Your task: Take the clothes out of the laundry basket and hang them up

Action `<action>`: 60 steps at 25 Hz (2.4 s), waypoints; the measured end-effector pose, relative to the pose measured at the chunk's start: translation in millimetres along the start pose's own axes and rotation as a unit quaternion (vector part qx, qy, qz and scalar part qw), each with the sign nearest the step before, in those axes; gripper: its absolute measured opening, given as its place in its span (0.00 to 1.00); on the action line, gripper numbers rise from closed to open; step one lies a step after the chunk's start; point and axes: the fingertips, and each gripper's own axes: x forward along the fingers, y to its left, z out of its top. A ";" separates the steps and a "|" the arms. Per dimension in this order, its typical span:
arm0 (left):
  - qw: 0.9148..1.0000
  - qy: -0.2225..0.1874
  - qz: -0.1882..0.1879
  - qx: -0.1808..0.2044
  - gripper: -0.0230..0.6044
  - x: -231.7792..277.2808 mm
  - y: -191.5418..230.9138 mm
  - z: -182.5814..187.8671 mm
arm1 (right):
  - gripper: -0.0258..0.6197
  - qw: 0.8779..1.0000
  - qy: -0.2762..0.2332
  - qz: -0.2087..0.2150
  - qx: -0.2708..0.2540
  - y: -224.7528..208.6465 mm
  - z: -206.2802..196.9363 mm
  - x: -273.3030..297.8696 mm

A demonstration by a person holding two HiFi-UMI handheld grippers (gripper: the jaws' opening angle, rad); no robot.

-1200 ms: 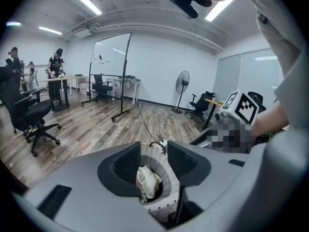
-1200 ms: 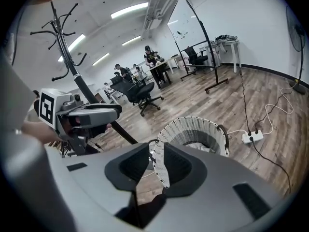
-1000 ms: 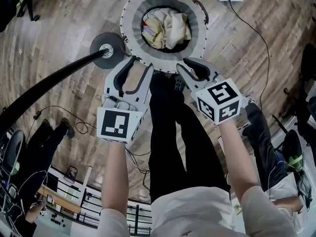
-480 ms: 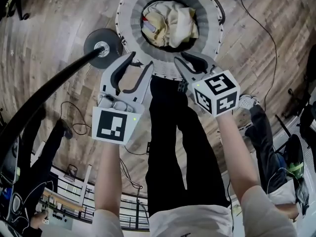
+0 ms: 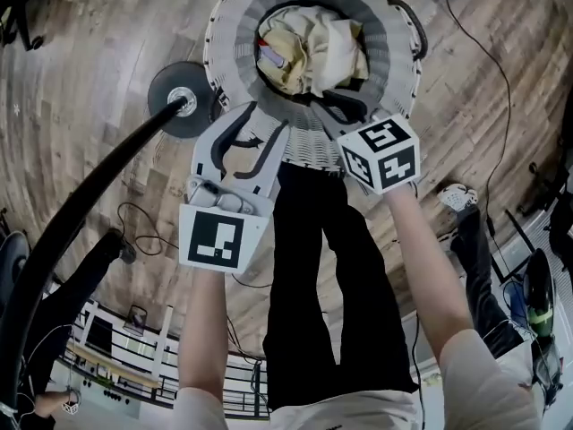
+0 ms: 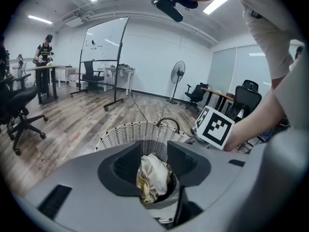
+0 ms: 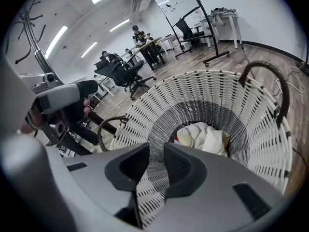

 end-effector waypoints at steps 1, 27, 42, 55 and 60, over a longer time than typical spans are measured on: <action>1.000 -0.001 -0.002 -0.004 0.32 3.2 2.3 -1.5 | 0.19 1.000 0.003 -0.001 -0.002 -3.5 -1.2 7.4; 0.998 0.026 -0.032 0.052 0.31 44.9 33.5 -32.5 | 0.19 0.997 0.076 -0.023 0.019 -80.7 -59.8 156.0; 0.998 -0.001 -0.016 0.063 0.30 37.0 46.5 -26.6 | 0.19 0.992 0.110 -0.062 0.027 -118.9 -95.4 202.9; 0.999 -0.009 0.002 0.044 0.30 24.7 62.7 -34.9 | 0.20 0.985 0.129 -0.115 0.000 -142.1 -111.6 224.2; 0.999 -0.008 0.001 0.043 0.30 25.3 62.7 -36.2 | 0.18 0.982 0.127 -0.137 -0.004 -150.9 -112.2 230.3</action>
